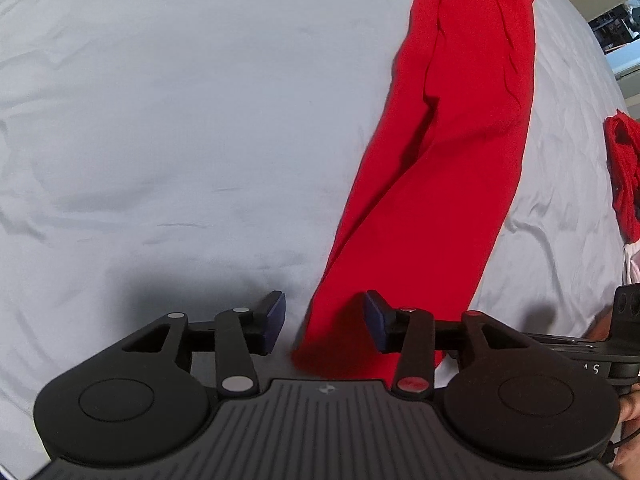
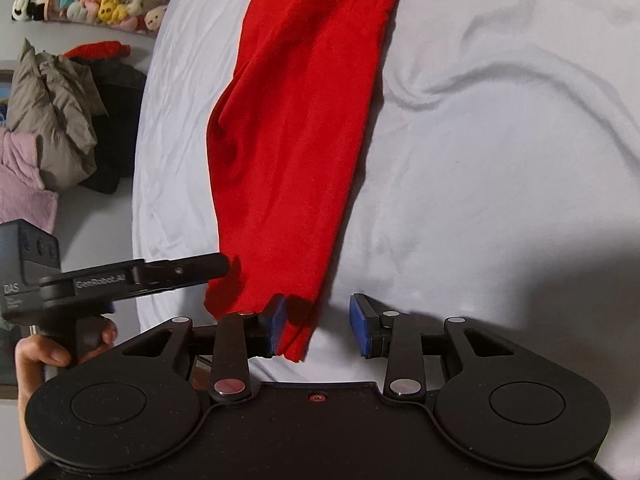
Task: Fold clothes
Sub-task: 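Grasp the folded trouser end with the right tool while the left grasps beside it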
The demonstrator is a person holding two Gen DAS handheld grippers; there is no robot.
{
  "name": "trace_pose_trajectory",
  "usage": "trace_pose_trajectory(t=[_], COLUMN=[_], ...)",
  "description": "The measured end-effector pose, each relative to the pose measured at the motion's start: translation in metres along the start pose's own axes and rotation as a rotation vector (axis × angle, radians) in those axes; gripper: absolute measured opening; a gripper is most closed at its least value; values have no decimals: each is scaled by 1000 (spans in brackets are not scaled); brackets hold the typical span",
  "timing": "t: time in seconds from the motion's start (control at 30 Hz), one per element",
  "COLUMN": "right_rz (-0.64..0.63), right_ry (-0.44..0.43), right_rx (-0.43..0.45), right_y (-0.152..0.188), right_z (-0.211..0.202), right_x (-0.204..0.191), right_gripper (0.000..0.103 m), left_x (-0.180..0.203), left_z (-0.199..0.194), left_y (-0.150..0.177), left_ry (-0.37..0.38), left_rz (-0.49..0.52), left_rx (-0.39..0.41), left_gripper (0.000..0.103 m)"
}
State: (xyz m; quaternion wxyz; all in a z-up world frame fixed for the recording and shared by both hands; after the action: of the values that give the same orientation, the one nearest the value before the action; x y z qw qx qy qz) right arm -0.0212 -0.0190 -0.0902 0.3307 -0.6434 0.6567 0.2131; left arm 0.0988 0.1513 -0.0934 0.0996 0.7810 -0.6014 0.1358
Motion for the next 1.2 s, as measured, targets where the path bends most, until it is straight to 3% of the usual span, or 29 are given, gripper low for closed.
trace_pose_trajectory(t=[0.3,0.37,0.43,0.53,0.63,0.9,1.2], right_rz=[6,5,2,29,52,3,-37], right_ry=[-13,-10,-1,-26,-46,-82,-146], right_rx=[-1,-1,-2,7,13,15,17], right_y=[-7,-8,-7,-5,-5,-7,-10], right_z=[11,11,11,10,10,-13,-92], right_x=[-7,-6,-4,3,6,-3,-10], right_gripper=[32,25,13,9,7,5,5], left_x=[-3,-1,0,0,3,16,53], left_z=[8,9,9,9,7,-17,-62], left_y=[-3,-2,-2,-2,0,12,43], left_ry=[73,73,64,74,83,134,312], left_rz=[-22,-7,5,5,11,50,127], left_rx=[-8,-9,-9,-13,-12,-22,-45], left_gripper=[45,40,26,12,6,4,4])
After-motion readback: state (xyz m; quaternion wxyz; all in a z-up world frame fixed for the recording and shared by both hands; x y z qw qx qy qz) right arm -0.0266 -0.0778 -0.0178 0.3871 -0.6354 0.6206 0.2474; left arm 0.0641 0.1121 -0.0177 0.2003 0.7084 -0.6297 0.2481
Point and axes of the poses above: each gripper's, at about its wrist camera, not at the fingertips, and z roughly the way its jaws point, x to its right, y to its underside, the point moved 3 cm from there along z, roughly the way its jaws point, and after that the axes turned 15 degrees about -z, right-handed, at the moved point
